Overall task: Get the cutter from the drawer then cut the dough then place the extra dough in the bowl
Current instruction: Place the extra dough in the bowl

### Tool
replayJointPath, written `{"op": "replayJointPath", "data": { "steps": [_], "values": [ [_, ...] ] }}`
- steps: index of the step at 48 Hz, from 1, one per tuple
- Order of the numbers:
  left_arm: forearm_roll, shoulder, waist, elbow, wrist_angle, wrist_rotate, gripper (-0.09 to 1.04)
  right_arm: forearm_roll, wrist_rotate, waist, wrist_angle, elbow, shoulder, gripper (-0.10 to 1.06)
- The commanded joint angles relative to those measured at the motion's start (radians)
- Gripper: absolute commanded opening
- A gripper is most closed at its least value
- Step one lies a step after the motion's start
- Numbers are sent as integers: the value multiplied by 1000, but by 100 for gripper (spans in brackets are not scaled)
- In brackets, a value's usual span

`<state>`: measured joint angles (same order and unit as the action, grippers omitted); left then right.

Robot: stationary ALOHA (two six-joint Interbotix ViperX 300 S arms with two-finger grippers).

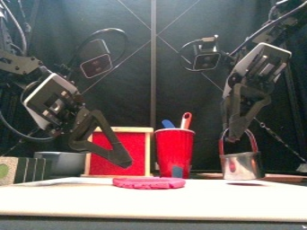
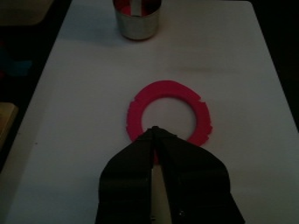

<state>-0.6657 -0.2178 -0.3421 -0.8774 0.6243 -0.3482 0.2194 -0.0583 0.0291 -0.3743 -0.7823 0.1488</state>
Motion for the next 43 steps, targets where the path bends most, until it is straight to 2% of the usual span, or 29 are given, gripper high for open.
{"op": "replayJointPath", "data": {
  "steps": [1, 14, 26, 31, 43],
  "values": [
    [0, 28, 3, 15, 5, -2, 48, 3, 2, 0, 20, 14, 12, 63],
    [-2, 34, 14, 12, 5, 0, 48, 3, 2, 0, 23, 21, 17, 75],
    [-23, 34, 38, 21, 5, 5, 53, 5, 2, 0, 58, 61, 26, 77],
    [-31, 35, 48, 25, 5, 2, 60, 2, 0, 0, 135, 64, 15, 77],
    [-17, 37, 51, 40, -9, 0, 87, 9, 0, -5, 273, 51, -25, 77]
  ]
}}
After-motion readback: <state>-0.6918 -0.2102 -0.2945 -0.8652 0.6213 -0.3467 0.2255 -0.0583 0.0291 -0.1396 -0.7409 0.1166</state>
